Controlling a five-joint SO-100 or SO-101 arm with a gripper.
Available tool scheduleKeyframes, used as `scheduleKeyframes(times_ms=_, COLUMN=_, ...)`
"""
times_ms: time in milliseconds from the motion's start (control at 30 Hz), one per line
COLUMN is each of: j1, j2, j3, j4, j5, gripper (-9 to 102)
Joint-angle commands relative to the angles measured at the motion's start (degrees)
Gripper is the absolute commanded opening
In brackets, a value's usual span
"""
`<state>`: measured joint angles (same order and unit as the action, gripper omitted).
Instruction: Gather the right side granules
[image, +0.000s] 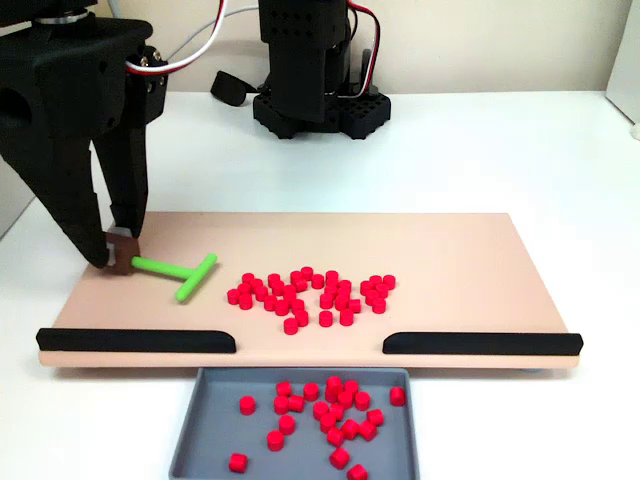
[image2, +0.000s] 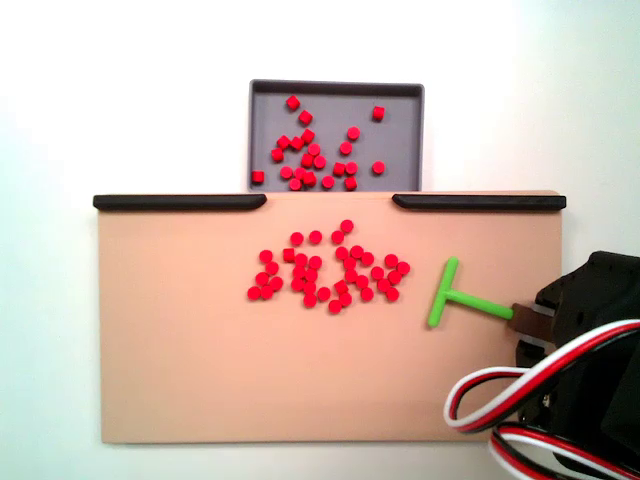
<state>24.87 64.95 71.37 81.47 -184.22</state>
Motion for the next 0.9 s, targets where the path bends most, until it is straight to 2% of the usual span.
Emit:
scheduleKeyframes(times_ms=0, j1=-0.53, j2=0.35, j3=-1.05, j4=-0.09, j5=-15.47, gripper=2)
scheduleKeyframes(times_ms=867, j1=-2.46, j2=-1.76, j3=-0.88, j4=-0.09, j5=-12.13, gripper=2)
